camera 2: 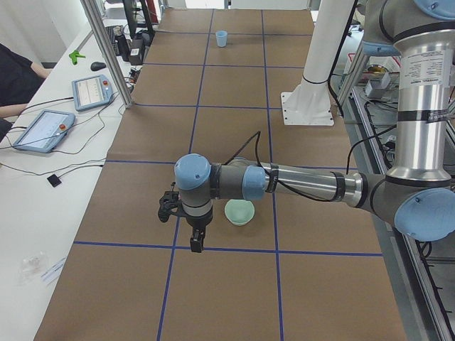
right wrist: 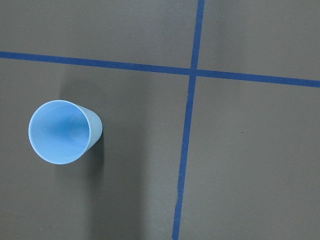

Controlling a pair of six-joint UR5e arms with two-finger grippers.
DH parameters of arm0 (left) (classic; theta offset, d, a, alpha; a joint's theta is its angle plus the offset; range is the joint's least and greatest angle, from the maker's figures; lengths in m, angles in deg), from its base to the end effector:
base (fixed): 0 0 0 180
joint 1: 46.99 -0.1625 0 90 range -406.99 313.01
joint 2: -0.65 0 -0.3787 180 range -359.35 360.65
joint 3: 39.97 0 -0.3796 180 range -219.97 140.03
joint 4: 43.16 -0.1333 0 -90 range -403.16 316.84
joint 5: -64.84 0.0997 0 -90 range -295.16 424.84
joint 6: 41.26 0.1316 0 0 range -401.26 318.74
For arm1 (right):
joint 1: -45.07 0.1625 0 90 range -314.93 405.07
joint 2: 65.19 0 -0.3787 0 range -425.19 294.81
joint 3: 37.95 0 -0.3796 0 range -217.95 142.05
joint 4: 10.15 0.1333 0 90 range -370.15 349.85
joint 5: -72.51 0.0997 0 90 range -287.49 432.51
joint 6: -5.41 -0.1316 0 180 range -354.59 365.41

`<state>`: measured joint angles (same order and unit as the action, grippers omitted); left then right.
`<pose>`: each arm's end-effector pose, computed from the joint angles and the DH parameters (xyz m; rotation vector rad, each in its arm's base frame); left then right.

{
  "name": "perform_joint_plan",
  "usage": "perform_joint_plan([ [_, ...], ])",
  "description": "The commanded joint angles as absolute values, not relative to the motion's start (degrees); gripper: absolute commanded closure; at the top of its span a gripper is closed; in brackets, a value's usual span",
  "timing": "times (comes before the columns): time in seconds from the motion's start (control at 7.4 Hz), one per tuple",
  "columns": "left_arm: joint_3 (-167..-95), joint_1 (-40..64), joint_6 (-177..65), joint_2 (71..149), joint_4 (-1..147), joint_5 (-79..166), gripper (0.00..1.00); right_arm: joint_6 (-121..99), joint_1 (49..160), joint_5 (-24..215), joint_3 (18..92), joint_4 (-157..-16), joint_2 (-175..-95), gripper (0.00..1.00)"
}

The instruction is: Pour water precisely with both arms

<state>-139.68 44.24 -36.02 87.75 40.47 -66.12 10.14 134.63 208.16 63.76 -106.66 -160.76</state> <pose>-0.0569 -0.4571 0.5943 0.0477 0.7135 0.0697 0.0358 -0.4401 0.5914 0.0237 -0.7967 -0.0828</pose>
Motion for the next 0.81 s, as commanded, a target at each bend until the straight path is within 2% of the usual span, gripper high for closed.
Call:
perform_joint_plan([
  [0.0,-139.64,44.24,-36.25,87.75,40.33,-66.03,0.0,7.63,134.63,207.95,63.13,-106.66,-160.47,0.0],
  [0.68,-139.64,44.16,-36.34,87.84,40.33,-65.59,0.0,3.47,134.63,205.57,63.12,-106.3,-160.64,0.0],
])
